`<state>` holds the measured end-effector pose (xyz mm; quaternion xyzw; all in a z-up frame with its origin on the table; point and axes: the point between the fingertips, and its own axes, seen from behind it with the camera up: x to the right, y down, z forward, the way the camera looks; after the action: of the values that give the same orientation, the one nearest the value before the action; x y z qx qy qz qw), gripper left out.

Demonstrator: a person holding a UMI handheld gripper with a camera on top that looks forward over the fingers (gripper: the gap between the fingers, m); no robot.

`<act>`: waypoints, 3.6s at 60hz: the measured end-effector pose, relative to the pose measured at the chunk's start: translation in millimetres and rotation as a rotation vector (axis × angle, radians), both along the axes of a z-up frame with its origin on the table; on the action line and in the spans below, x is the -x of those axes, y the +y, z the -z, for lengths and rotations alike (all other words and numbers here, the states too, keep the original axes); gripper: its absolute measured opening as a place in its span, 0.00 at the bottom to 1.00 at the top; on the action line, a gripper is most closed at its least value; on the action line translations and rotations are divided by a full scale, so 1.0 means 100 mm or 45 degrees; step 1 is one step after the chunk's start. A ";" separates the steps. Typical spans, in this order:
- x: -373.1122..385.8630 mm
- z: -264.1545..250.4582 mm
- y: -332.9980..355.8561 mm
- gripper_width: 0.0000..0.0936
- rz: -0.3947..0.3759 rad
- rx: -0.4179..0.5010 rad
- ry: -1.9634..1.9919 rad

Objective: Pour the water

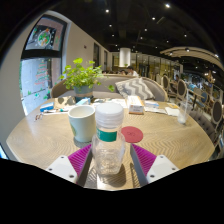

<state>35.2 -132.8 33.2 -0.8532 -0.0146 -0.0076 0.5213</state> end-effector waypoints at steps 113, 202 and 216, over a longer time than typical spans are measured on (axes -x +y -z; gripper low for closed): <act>-0.12 -1.94 1.23 0.43 -0.400 -0.138 -1.604; -0.68 -0.76 0.16 0.92 -0.042 0.323 -0.035; -0.48 -1.61 -0.70 0.91 0.069 0.292 -0.026</act>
<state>83.0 -202.9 194.0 -0.9071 0.0024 -0.0285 0.4199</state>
